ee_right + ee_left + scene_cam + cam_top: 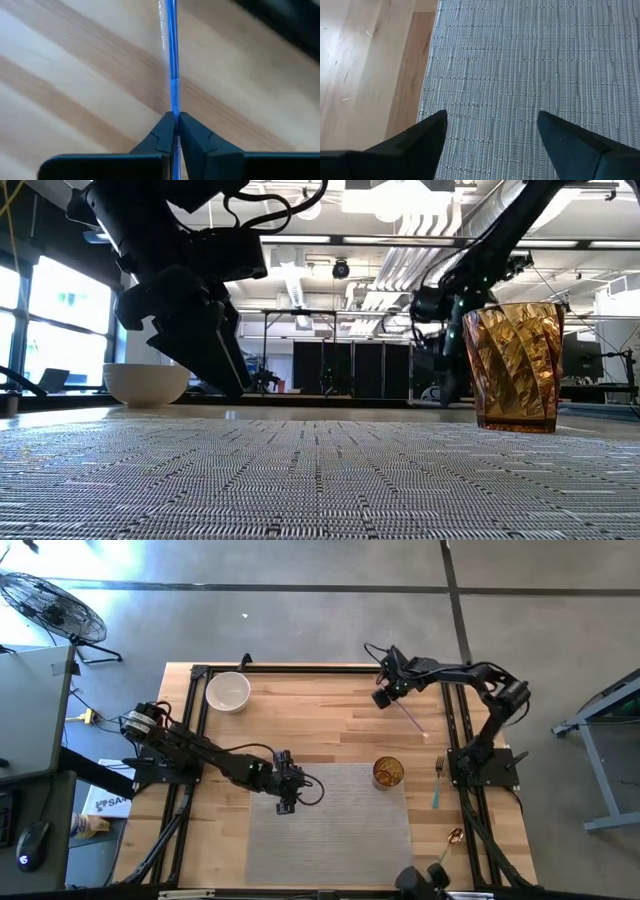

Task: Pick & Place Utensil
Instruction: Put the blue straw into the brown cup

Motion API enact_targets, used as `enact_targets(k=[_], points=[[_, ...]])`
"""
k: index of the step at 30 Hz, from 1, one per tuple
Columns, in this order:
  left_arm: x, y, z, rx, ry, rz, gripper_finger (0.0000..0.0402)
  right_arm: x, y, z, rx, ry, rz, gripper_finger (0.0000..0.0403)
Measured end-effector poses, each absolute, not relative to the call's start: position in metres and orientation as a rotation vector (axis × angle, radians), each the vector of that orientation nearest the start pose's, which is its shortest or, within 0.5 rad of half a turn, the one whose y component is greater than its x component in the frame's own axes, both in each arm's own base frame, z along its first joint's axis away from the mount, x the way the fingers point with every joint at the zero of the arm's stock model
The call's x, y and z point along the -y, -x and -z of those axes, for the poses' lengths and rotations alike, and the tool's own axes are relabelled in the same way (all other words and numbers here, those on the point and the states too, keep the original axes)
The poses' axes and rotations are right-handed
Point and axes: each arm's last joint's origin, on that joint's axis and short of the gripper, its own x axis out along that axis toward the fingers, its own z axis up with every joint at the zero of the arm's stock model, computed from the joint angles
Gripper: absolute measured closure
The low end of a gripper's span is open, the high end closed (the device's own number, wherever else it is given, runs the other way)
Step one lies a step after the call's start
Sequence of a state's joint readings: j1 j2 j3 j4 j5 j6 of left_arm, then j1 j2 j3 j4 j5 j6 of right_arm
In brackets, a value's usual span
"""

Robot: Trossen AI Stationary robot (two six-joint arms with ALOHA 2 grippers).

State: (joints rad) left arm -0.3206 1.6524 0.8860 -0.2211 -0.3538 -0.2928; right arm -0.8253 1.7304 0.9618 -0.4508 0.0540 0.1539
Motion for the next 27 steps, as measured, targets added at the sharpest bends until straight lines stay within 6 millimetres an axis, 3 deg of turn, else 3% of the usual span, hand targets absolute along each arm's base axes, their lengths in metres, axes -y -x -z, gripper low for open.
enact_targets(k=[9,16,22,27], points=[[0.089,-0.299,-0.161,-0.911,-0.055,-0.165,0.0096,0.186,-0.235,-0.197,-0.979,-0.471,0.759,0.0397],[0.089,-0.3,-0.161,-0.907,-0.053,-0.165,0.0096,0.124,-0.248,-0.249,-0.805,-0.311,0.688,0.04],[0.089,-0.3,-0.161,-0.901,-0.048,-0.16,0.0096,0.063,-0.237,-0.294,-0.616,-0.23,0.596,0.0397],[0.089,-0.3,-0.161,-0.901,-0.048,-0.16,0.0096,0.019,-0.218,-0.321,-0.488,-0.169,0.51,0.04]])
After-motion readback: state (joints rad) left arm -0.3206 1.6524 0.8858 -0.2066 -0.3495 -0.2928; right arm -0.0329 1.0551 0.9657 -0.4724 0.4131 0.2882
